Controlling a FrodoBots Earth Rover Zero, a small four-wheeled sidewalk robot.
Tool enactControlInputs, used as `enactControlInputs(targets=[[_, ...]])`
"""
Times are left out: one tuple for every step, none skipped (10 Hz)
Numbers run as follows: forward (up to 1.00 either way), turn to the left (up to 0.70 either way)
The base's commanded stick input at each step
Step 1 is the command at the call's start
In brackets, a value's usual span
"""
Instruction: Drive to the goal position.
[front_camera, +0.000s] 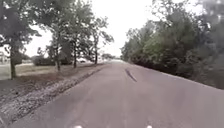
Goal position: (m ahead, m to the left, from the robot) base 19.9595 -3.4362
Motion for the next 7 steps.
enactControlInputs(targets=[[0.70, 0.00], [0.70, -0.11], [0.70, -0.27], [0.70, -0.35], [0.70, -0.35], [0.70, -0.32], [0.70, 0.00]])
